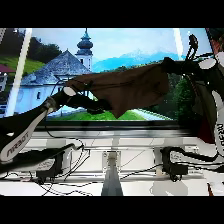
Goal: Fold the clothes and pants, and hang the long-sleeved shirts on hangers.
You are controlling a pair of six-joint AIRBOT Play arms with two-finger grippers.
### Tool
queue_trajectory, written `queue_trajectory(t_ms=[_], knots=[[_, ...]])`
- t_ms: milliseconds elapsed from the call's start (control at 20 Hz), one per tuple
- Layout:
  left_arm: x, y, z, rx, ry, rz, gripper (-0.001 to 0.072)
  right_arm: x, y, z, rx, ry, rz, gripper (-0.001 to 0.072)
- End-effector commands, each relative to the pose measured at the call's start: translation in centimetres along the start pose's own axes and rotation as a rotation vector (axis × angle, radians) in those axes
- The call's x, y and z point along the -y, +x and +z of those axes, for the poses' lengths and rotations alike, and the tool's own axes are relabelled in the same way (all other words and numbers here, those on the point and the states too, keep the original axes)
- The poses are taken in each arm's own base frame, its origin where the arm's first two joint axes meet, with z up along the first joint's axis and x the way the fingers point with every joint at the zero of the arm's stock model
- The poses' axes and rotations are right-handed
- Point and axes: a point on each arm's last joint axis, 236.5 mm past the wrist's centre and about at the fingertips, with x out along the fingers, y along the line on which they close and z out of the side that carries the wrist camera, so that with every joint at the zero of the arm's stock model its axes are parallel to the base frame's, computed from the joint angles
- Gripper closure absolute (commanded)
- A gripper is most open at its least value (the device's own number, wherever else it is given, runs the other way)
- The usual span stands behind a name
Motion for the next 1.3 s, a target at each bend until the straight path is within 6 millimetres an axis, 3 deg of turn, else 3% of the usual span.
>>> queue_trajectory(t_ms=[0,100,200,300,600,900,950,1050,1100,1250], knots=[[1.2,2.2,0.3,-0.037,0.0,-0.021,0.0031,0.0,0.0,-0.1,-0.003,0.001,0.001,0.0699],[1.3,3.2,0.0,-0.058,0.003,-0.018,0.0159,0.0,0.0,-0.1,-0.003,0.001,0.001,0.0699],[1.3,3.7,0.2,-0.064,0.005,-0.017,0.0181,0.0,0.0,-0.1,-0.005,0.0,0.002,0.0699],[1.5,3.7,0.9,-0.047,0.012,-0.018,0.025,-0.1,0.0,-0.3,-0.011,0.0,0.005,0.0699],[2.7,3.6,1.5,-0.033,0.041,-0.038,0.0251,-0.1,0.0,-0.3,-0.013,0.0,0.005,0.0699],[4.0,4.5,-1.4,-0.126,0.072,-0.055,0.0252,-0.1,0.0,-0.4,-0.016,0.0,0.006,0.07],[4.0,4.6,-1.5,-0.126,0.073,-0.054,0.0331,-0.1,0.0,-0.4,-0.016,0.0,0.006,0.0699],[4.0,4.6,-1.1,-0.112,0.071,-0.053,0.0649,-0.2,0.0,-0.4,-0.017,0.0,0.007,0.0699],[3.9,4.7,-0.9,-0.102,0.071,-0.05,0.0691,-0.2,0.0,-0.4,-0.018,0.0,0.007,0.0699],[4.1,4.1,1.1,-0.042,0.103,-0.05,0.0691,-0.1,0.0,-0.5,-0.021,-0.006,0.003,0.0699]])
